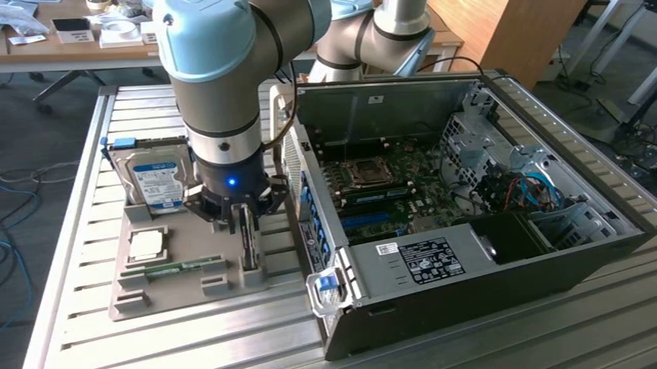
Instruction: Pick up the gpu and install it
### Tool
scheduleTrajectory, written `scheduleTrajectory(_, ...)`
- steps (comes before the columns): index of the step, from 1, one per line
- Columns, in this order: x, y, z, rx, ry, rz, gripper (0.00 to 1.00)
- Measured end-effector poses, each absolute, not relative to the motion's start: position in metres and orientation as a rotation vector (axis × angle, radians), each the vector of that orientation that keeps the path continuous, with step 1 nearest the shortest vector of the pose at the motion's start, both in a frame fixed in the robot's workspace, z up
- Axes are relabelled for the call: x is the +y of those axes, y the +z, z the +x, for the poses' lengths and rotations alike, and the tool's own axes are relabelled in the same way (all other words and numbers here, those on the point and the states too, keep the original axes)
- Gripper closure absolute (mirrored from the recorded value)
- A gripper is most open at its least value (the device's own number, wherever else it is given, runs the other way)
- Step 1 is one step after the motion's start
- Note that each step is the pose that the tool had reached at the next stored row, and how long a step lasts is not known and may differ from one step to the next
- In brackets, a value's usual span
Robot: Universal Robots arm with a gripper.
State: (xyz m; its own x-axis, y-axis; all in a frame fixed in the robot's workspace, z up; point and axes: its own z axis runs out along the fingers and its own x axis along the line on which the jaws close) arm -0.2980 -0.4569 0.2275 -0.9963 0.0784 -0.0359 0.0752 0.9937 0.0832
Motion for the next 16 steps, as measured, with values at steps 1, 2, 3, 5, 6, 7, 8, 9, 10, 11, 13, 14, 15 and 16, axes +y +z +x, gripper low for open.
scheduleTrajectory(1, -0.4569, 0.2275, -0.2980, 3.098, 0.127, 0.119, 0.58)
scheduleTrajectory(2, -0.4569, 0.2275, -0.2980, 3.098, 0.127, 0.119, 0.58)
scheduleTrajectory(3, -0.4571, 0.2274, -0.2980, 3.097, 0.127, 0.120, 0.58)
scheduleTrajectory(5, -0.4580, 0.2274, -0.2980, 3.098, 0.127, 0.119, 0.58)
scheduleTrajectory(6, -0.4584, 0.2275, -0.2980, 3.098, 0.127, 0.119, 0.58)
scheduleTrajectory(7, -0.4584, 0.2275, -0.2980, 3.098, 0.127, 0.120, 0.58)
scheduleTrajectory(8, -0.4584, 0.2275, -0.2980, 3.098, 0.127, 0.120, 0.58)
scheduleTrajectory(9, -0.4585, 0.2275, -0.2980, 3.098, 0.127, 0.120, 0.58)
scheduleTrajectory(10, -0.4586, 0.2275, -0.2979, 3.098, 0.127, 0.119, 0.58)
scheduleTrajectory(11, -0.4586, 0.2275, -0.2979, 3.098, 0.127, 0.119, 0.58)
scheduleTrajectory(13, -0.4586, 0.2275, -0.2979, 3.098, 0.127, 0.119, 0.58)
scheduleTrajectory(14, -0.4585, 0.2275, -0.2980, 3.098, 0.127, 0.119, 0.58)
scheduleTrajectory(15, -0.4585, 0.2275, -0.2979, 3.098, 0.127, 0.119, 0.58)
scheduleTrajectory(16, -0.4585, 0.2275, -0.2980, 3.098, 0.127, 0.119, 0.58)
